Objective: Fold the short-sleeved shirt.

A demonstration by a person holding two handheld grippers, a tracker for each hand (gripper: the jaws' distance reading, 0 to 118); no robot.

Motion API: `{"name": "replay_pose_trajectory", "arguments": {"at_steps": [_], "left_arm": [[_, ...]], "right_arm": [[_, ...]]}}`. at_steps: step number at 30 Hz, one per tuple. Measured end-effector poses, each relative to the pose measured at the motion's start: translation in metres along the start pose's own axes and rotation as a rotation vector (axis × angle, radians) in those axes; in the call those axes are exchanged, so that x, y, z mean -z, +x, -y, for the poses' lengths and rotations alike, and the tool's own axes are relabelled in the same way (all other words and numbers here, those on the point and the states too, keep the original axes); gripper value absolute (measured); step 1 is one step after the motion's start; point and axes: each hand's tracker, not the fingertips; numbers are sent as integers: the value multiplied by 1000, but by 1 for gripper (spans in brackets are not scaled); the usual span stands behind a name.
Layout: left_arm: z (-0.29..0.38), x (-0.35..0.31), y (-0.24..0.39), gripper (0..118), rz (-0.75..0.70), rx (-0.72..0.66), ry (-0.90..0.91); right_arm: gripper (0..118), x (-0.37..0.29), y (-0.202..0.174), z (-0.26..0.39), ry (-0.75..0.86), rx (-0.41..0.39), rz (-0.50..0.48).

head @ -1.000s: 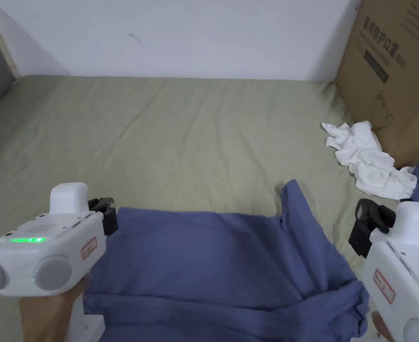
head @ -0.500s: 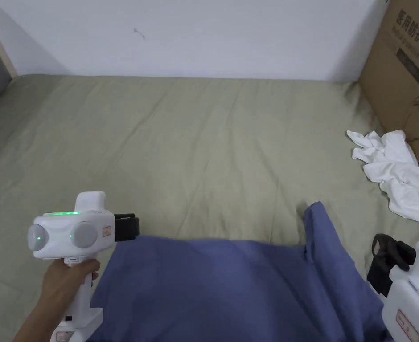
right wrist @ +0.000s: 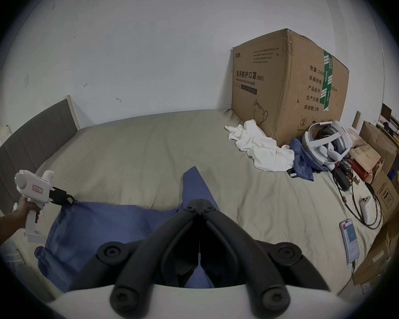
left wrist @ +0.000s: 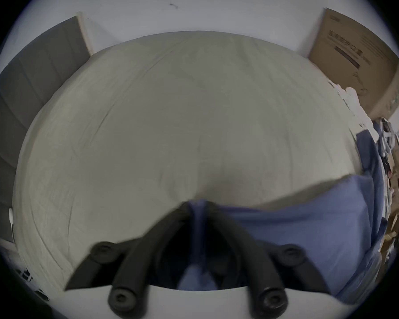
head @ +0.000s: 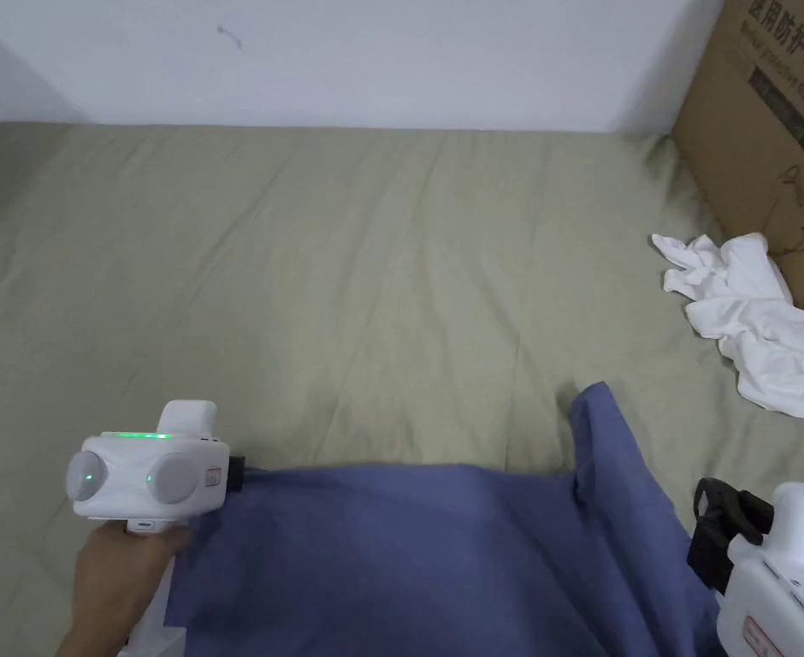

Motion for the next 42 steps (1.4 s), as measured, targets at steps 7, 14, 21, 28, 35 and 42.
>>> {"name": "replay_pose_trajectory", "arguments": {"at_steps": [7,14,21,28,35,42], "left_arm": [[5,-50,2,8,74,-30,142],[14,-100,-7,8,125,-52,235],[22,-104,-11,8,149,-100,245],[27,-98,-15,8,145,-125,221],[41,-102,-26,8,162,-196,222],[72,-129,-41,8,142,-234,209]], "right_arm": [[6,41,16,-12,-107,37,-16],[104,126,35,-15,-305,33,-66],[87,172,52,12,-476,33,-61],[10,176,60,34,-500,63,-33],[9,111,64,15,-304,75,-113],[9,11,66,3,-185,78,-174]]}}
